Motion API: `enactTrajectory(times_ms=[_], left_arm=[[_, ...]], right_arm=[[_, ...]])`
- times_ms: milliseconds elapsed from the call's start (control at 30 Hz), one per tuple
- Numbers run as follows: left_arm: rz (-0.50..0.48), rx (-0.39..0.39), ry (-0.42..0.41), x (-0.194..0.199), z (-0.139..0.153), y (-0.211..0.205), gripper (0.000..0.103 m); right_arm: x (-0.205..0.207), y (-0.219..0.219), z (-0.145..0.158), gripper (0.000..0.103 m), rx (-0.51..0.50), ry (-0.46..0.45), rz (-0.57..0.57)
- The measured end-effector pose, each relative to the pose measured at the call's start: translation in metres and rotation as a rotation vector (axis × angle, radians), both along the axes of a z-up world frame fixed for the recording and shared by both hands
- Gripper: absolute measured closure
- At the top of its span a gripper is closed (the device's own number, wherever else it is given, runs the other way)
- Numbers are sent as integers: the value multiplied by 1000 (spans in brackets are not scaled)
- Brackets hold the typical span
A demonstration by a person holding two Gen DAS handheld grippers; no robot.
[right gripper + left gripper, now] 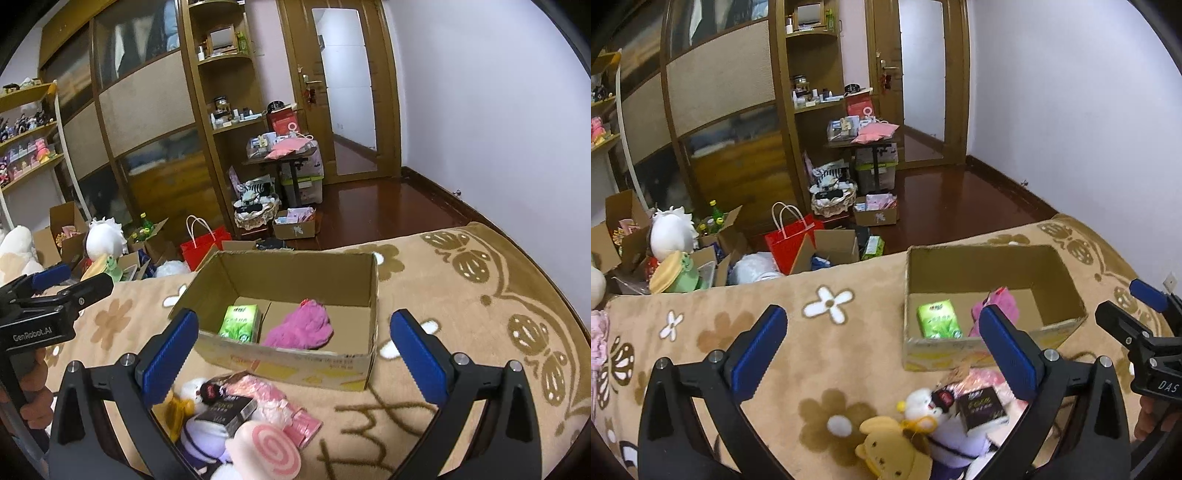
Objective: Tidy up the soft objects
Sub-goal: 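Lower the right tool onto the swirl cushion while the left tool lowers onto the yellow plush dog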
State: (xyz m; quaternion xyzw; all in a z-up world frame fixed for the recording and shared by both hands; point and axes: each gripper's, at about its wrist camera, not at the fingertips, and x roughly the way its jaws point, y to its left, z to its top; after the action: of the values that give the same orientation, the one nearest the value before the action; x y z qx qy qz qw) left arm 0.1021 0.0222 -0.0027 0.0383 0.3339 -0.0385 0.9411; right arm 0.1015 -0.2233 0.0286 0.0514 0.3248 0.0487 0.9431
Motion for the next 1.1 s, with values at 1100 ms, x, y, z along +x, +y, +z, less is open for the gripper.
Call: enactTrajectory(times_ms=[1100], left_arm=[[21,-10,320,-8,-89,4,0]], right_arm=[[-24,39,-76,0,-54,238,54]])
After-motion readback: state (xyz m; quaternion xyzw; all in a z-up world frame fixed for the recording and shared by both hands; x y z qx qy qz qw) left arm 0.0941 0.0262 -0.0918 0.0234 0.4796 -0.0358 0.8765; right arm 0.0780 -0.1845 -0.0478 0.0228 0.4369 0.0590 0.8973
